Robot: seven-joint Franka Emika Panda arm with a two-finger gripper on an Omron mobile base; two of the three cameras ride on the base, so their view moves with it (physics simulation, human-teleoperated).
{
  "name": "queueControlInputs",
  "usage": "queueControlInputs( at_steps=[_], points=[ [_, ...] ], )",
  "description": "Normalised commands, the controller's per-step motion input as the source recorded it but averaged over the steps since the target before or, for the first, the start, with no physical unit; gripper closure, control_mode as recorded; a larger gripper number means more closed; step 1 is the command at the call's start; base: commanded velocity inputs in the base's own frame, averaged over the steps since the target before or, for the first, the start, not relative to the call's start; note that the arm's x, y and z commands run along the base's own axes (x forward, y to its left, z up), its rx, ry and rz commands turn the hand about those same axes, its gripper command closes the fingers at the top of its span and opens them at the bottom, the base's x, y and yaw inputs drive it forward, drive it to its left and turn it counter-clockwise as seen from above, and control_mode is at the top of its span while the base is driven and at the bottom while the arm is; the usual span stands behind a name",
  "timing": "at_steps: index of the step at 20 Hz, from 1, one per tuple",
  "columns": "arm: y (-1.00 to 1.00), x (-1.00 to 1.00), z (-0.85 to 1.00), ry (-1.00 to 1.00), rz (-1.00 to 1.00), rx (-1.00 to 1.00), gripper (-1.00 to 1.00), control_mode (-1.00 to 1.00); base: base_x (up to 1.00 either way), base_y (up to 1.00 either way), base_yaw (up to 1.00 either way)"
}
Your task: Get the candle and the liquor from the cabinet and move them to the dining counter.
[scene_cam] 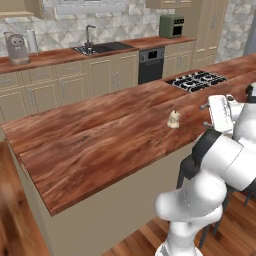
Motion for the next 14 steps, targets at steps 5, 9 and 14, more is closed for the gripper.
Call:
queueControlInputs(
  at_steps=[5, 9, 14],
  points=[
    [0.90, -0.77, 0.65, 0.01, -0.08, -0.08, -1.00, -1.00, 0.00, 0.00, 0.00],
    [1.00, -0.58, 0.62, 0.06, -0.06, -0.10, -1.00, -1.00, 0.00, 0.00, 0.00],
    [1.00, -0.39, 0.46, 0.11, -0.11, -0.10, -1.00, -1.00, 0.00, 0.00, 0.00]
  ],
)
